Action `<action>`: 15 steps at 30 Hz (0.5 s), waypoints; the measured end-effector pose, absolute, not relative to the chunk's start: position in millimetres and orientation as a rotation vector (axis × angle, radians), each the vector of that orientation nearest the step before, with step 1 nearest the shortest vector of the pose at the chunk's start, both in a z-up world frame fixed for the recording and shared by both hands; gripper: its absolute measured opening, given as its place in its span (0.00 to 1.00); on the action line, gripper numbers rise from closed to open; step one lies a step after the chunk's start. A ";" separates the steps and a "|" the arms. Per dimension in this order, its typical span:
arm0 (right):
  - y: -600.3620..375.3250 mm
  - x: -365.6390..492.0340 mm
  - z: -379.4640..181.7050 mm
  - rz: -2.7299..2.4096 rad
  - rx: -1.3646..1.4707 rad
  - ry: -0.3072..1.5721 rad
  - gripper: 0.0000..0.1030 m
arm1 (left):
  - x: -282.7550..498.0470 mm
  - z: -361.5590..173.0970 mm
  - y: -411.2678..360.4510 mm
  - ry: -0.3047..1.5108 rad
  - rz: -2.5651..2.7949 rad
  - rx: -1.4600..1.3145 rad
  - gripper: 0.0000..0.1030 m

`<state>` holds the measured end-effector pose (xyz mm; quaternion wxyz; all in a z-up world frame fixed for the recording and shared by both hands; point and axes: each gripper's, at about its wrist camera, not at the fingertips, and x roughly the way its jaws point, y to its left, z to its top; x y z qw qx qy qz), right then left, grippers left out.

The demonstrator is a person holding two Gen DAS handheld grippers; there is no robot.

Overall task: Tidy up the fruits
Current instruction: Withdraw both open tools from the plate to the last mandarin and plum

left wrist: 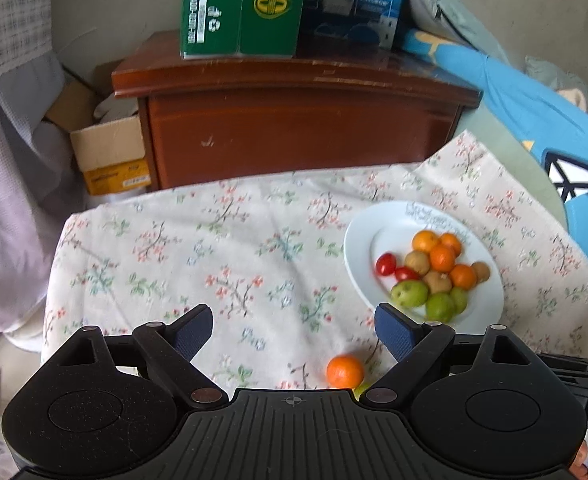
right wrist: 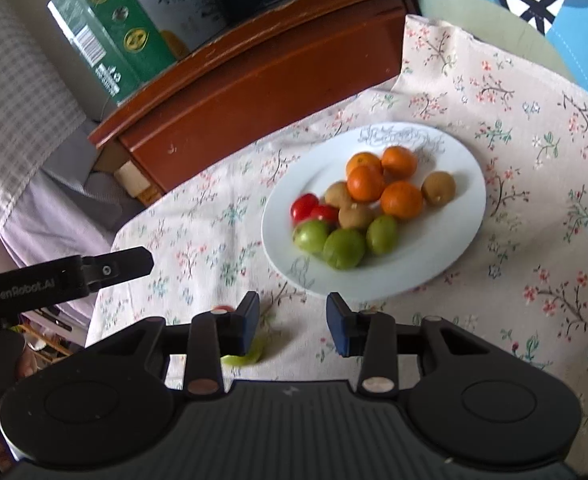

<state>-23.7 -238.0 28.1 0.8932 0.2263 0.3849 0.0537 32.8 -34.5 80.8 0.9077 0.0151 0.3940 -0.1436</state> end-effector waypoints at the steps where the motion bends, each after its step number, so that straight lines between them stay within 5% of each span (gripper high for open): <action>1: -236.6 -24.4 27.3 0.114 0.464 0.801 0.38 | 32.5 79.6 -34.9 0.817 -0.294 0.039 0.87; 15: -215.3 -23.2 14.6 0.159 0.380 0.835 0.40 | 32.3 63.4 -36.1 0.877 -0.266 0.098 0.88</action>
